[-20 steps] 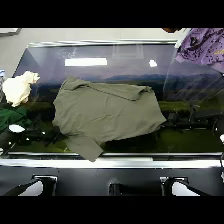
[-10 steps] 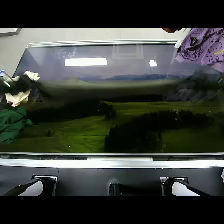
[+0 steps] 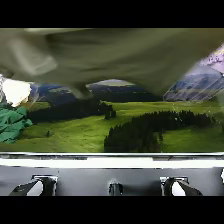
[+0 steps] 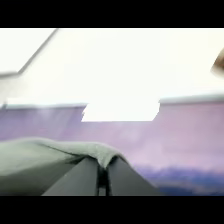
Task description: Fold the clothes and pants, and hang the long-sleeved shirts on hangers.
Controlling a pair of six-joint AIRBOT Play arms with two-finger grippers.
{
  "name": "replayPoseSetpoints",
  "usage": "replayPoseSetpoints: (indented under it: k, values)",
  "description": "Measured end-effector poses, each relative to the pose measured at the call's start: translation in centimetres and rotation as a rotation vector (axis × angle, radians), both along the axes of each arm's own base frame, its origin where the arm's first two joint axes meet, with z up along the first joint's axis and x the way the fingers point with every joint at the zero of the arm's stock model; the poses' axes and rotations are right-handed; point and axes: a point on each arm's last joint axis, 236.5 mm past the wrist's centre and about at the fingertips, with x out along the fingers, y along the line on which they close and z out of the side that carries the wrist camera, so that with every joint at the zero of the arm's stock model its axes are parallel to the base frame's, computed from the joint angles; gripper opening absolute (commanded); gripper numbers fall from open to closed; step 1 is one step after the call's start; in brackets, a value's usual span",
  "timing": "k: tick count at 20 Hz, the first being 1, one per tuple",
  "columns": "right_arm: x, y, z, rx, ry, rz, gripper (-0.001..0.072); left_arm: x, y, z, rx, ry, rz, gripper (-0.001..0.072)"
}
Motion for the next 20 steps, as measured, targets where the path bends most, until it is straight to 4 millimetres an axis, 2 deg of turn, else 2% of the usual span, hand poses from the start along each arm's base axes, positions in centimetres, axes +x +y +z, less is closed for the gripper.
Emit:
replayPoseSetpoints:
  k: [2, 4, 6, 8, 10, 12, 16, 17, 20]
  values:
    - [-3.1, 0.2, 2.0, -0.025, -0.073, -0.059, 0.0025, -3.4, 0.8, 0.7, 0.004, -0.024, 0.075, 0.0011]
    - [-4.6, 0.0, 3.0, -0.019, -0.109, -0.1, 0.0025, -5.2, 1.5, 0.8, 0.001, -0.03, 0.128, 0.0011]
    - [-3.6, -0.8, 2.2, 0.024, -0.067, -0.118, 0.0025, -5.0, 1.9, -0.6, -0.003, 0.025, 0.144, 0.0011]
    - [-0.6, -1.7, -0.4, 0.092, 0.05, -0.107, 0.0025, -2.8, 2.2, -3.6, -0.007, 0.135, 0.127, 0.0011]
    - [4.0, -2.9, -5.2, 0.173, 0.231, -0.071, 0.0025, 0.9, 2.5, -8.3, -0.01, 0.293, 0.081, 0.0011]
    - [8.8, -4.0, -11.1, 0.228, 0.406, -0.043, 0.0025, 5.3, 3.0, -14.3, -0.021, 0.465, 0.035, 0.0011]
    - [18.4, -4.5, -26.1, 0.226, 0.743, -0.012, 0.0026, 14.2, 2.9, -28.1, -0.048, 0.76, -0.052, 0.0011]
    - [20.2, -4.3, -29.5, 0.215, 0.8, -0.011, 0.0026, 16.3, 2.7, -31.7, -0.052, 0.814, -0.065, 0.0011]
    - [24.7, -3.7, -39.2, 0.194, 0.931, -0.025, 0.0026, 21.8, 1.5, -40.6, -0.058, 0.899, -0.092, 0.0011]
